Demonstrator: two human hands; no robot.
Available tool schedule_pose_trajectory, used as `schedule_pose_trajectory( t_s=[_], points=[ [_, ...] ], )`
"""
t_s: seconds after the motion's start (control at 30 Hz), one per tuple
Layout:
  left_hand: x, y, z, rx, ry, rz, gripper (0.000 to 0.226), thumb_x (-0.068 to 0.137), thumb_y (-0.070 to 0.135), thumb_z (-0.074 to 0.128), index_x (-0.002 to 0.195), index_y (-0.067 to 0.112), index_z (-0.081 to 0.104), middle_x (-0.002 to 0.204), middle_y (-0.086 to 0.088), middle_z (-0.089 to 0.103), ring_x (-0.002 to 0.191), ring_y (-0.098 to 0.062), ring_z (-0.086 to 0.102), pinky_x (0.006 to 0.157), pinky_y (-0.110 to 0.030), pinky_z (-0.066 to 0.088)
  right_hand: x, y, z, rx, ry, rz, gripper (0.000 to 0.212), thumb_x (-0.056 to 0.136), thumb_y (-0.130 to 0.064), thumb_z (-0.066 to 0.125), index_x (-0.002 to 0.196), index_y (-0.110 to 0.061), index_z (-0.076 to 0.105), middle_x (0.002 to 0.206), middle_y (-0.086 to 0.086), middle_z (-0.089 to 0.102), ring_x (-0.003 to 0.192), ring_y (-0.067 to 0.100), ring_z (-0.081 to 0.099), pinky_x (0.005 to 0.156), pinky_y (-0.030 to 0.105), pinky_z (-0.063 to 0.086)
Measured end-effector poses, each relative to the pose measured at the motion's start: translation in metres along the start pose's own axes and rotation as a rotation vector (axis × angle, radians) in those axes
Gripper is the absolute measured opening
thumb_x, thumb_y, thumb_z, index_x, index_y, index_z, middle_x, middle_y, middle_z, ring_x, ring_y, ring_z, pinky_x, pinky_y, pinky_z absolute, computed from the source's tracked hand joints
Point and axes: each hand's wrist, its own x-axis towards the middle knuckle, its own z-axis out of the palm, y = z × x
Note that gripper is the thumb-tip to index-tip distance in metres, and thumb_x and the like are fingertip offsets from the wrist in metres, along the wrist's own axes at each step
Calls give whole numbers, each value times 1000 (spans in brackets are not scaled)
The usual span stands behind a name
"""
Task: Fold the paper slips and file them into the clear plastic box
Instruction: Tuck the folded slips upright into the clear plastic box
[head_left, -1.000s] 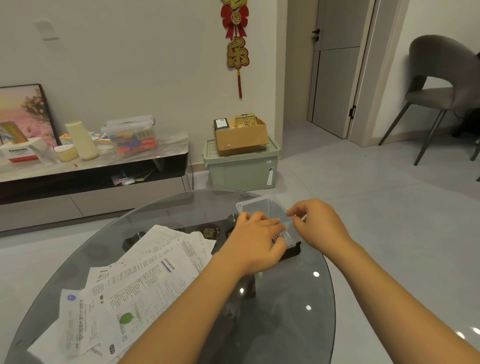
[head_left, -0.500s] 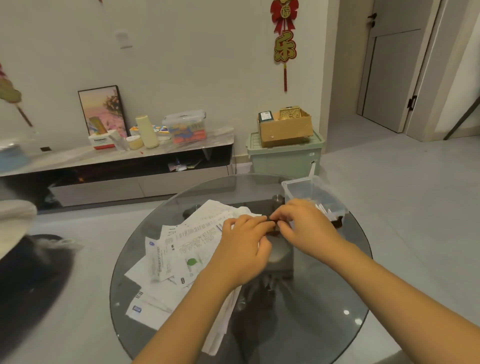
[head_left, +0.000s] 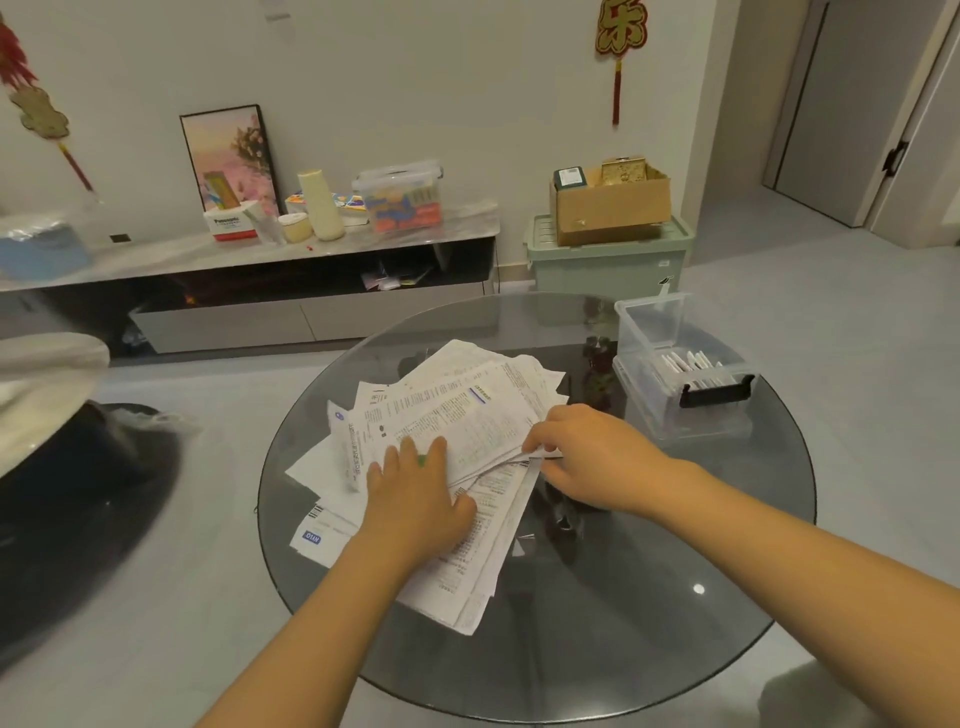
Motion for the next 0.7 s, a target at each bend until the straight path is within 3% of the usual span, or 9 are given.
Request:
schedule_pose_trajectory(
  t_s=[0.07,0.2,0.37,0.47,0.6,0.7],
  points=[
    [0,2,-1,4,65,39,60,92,46,37,144,22,20,138,-6,40,121,-23,42,103,-41,35,1,-1,2,0,-12,-11,30,92,-25,47,120,-26,57,113,-2,55,106,17,50,82,30,46],
    [-8,11,-9,10,263,140,38,94,40,43,129,26,44,118,4,57,103,-16,52,85,-28,37,2,-5,6,-1,5,-47,32,92,-25,48,122,-25,55,115,-3,52,106,17,49,78,26,42],
    [-13,16,-11,-72,241,202,37,87,50,56,117,30,62,112,8,64,100,-14,57,86,-28,40,-1,-7,3,-1,80,-7,18,88,-31,56,101,-21,48,96,-6,50,86,14,49,69,26,41],
    [-15,17,-9,-173,205,212,42,79,54,64,116,33,64,114,11,63,101,-11,56,89,-30,40,-6,-6,0,49,106,20,24,87,-32,58,95,-22,37,92,-5,54,78,16,53,65,29,44],
    [-17,18,-6,-269,216,217,34,78,54,65,102,30,70,103,13,64,93,-9,55,84,-29,41,-14,-3,-2,112,98,18,35,86,-37,61,116,-29,43,104,-9,56,88,10,56,76,30,49],
    [-21,20,-5,-234,283,269,27,86,49,58,90,26,71,94,12,63,88,-10,54,83,-28,38,-21,0,-1,90,117,5,39,86,-36,61,123,-36,47,103,-14,51,83,1,48,76,24,46]
  ],
)
